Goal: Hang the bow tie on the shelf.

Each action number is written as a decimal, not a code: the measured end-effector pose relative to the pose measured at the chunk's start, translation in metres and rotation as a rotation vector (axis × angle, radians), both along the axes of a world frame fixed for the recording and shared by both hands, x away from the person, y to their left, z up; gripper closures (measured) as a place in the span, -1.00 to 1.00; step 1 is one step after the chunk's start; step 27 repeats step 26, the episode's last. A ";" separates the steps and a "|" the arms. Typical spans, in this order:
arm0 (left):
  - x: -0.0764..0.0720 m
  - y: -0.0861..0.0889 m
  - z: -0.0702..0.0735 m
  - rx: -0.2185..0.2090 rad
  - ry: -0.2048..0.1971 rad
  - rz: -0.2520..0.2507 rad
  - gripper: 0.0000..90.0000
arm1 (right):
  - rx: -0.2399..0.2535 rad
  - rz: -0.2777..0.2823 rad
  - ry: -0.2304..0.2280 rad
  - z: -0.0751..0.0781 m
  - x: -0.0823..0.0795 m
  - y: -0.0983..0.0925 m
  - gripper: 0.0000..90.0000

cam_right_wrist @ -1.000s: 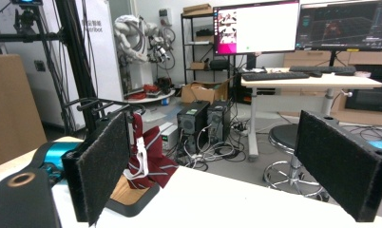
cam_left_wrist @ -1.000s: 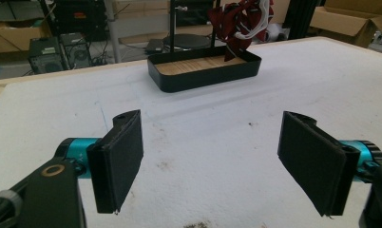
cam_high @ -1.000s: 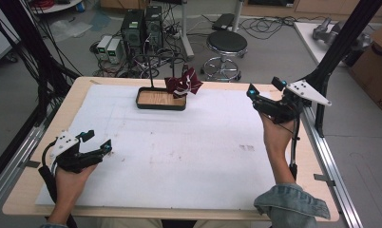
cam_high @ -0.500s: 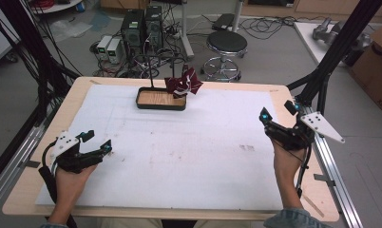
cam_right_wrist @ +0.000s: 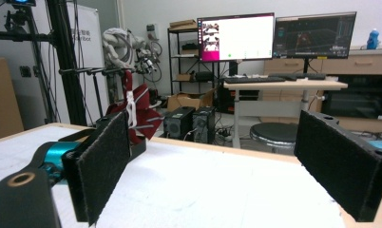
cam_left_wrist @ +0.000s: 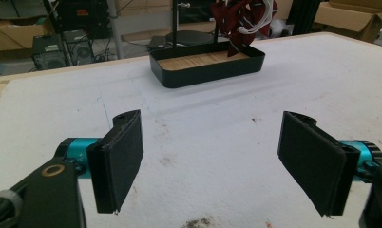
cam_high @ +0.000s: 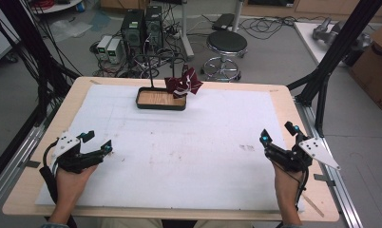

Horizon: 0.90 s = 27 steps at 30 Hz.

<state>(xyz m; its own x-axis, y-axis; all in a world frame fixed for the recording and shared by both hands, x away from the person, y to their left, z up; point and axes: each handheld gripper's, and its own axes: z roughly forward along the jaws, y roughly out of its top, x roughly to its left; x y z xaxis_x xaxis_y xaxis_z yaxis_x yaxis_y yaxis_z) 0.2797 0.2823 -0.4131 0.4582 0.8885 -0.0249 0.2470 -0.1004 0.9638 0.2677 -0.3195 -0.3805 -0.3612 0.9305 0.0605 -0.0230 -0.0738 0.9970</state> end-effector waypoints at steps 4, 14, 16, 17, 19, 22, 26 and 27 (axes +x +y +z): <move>0.000 0.001 0.000 0.004 -0.001 -0.001 -0.47 | -0.012 -0.001 0.010 -0.013 -0.007 0.001 -0.75; 0.000 0.000 -0.001 0.005 0.001 0.001 -0.47 | -0.060 -0.008 0.099 -0.053 -0.017 0.007 -0.75; 0.000 0.000 -0.001 0.005 -0.002 0.001 -0.47 | -0.073 -0.009 0.110 -0.059 -0.018 0.008 -0.75; 0.000 0.000 -0.001 0.005 -0.002 0.000 -0.47 | -0.076 -0.006 0.110 -0.061 -0.018 0.009 -0.75; 0.000 0.000 0.000 0.005 -0.005 0.003 -0.47 | -0.087 -0.006 0.113 -0.063 -0.019 0.010 -0.75; 0.000 0.000 0.000 0.004 -0.002 0.002 -0.47 | -0.090 0.000 0.108 -0.063 -0.020 0.012 -0.75; 0.001 -0.001 -0.001 0.010 0.002 0.001 -0.47 | -0.103 0.011 0.102 -0.065 -0.021 0.012 -0.76; 0.001 -0.001 -0.001 0.010 0.002 0.001 -0.47 | -0.103 0.011 0.102 -0.065 -0.021 0.012 -0.76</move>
